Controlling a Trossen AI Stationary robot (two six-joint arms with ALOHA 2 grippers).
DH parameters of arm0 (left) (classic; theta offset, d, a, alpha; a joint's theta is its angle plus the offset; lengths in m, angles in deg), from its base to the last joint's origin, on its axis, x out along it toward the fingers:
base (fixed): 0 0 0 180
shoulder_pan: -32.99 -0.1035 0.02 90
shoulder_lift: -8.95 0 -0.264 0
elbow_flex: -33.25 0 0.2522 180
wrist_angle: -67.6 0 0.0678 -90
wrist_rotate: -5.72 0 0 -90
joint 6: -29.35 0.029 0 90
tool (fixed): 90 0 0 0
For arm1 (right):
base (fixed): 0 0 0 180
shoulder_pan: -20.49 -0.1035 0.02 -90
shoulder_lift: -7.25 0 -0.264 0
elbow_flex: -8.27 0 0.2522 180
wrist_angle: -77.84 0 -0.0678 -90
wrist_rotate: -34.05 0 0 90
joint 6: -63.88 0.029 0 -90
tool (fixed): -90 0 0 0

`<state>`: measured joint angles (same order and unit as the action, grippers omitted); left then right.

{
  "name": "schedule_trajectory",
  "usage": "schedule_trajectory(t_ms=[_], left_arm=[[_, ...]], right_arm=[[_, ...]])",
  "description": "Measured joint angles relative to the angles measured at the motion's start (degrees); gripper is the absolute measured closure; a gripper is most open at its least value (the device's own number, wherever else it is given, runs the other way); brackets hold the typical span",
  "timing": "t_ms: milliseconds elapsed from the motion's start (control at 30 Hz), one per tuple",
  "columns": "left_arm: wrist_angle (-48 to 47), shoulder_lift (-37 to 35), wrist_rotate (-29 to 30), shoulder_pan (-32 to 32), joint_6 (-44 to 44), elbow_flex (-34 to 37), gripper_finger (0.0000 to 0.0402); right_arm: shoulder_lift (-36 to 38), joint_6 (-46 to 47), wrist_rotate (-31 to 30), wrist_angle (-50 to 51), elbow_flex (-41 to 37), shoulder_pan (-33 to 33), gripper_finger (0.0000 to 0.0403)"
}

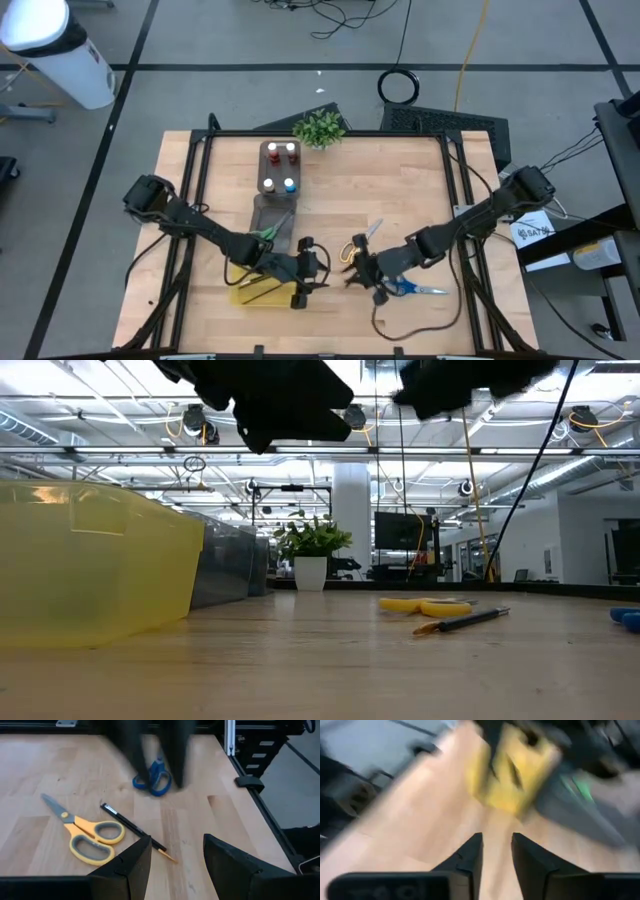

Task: Pick & Place Paint Supplies
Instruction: Put the blue scissors into the bottom black bin

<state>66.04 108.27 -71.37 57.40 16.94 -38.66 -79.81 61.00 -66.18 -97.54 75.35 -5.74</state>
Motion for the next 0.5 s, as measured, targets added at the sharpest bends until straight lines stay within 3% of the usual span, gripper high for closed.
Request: schedule_trajectory(t_ms=[133,300,500], left_arm=[[-1.3,0.0,0.0,0.0,0.0,0.0,0.021],[-3.1,0.0,0.0,0.0,0.3,0.0,0.0211],[-3.0,0.0,0.0,-0.9,0.0,0.0,0.021]], right_arm=[[0.7,7.2,-2.8,7.4,-0.2,1.2,0.0264],[3.2,21.4,-1.1,22.2,-0.2,-2.7,0.0214],[4.1,42.2,7.5,44.0,-0.6,-7.8,0.0196]])
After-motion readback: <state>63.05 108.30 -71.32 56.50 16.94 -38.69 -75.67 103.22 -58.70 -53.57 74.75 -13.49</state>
